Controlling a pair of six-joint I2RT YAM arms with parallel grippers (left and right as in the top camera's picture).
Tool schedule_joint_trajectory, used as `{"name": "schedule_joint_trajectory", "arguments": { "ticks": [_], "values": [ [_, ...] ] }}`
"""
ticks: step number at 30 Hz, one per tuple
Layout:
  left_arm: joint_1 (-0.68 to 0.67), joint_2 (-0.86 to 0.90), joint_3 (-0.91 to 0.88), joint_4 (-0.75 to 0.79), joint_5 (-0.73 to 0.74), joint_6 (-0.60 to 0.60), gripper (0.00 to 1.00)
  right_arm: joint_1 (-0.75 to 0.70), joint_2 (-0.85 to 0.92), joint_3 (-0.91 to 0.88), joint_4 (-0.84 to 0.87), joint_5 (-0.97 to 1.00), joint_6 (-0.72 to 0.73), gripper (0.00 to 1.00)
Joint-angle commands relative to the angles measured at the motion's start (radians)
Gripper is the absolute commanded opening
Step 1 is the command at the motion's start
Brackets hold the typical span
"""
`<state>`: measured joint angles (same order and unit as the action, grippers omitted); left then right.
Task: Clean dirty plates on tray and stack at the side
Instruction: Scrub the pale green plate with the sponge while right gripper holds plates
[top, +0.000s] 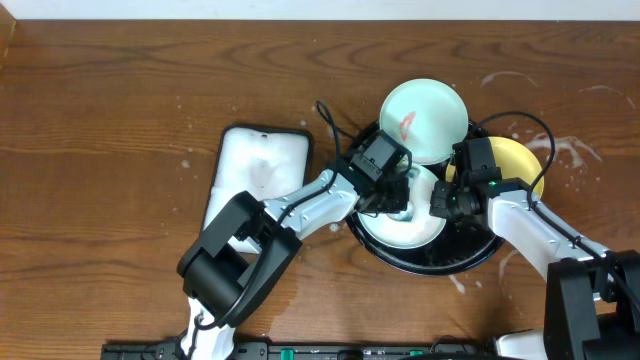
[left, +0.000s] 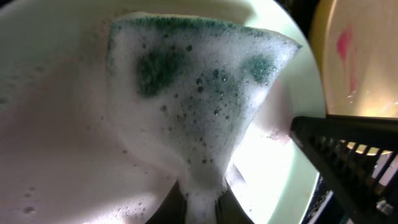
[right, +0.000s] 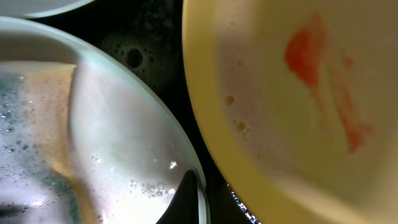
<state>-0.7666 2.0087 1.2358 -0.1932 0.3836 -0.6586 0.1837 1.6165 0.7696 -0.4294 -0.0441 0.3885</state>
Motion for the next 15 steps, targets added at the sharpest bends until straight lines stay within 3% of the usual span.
{"name": "schedule_joint_trajectory", "arguments": {
  "ticks": [1,10,15],
  "values": [
    [-0.019,0.032,-0.015,0.023,0.023,-0.042,0.08,0.014,0.121,-0.055,0.014,-0.088,-0.031,0.01],
    [-0.024,0.033,-0.016,-0.022,0.093,-0.142,0.08,0.014,0.121,-0.055,0.013,-0.089,-0.031,0.01],
    [0.046,0.033,-0.016,-0.130,-0.044,-0.148,0.07,0.014,0.121,-0.055,0.013,-0.089,-0.031,0.01]
  ]
}}
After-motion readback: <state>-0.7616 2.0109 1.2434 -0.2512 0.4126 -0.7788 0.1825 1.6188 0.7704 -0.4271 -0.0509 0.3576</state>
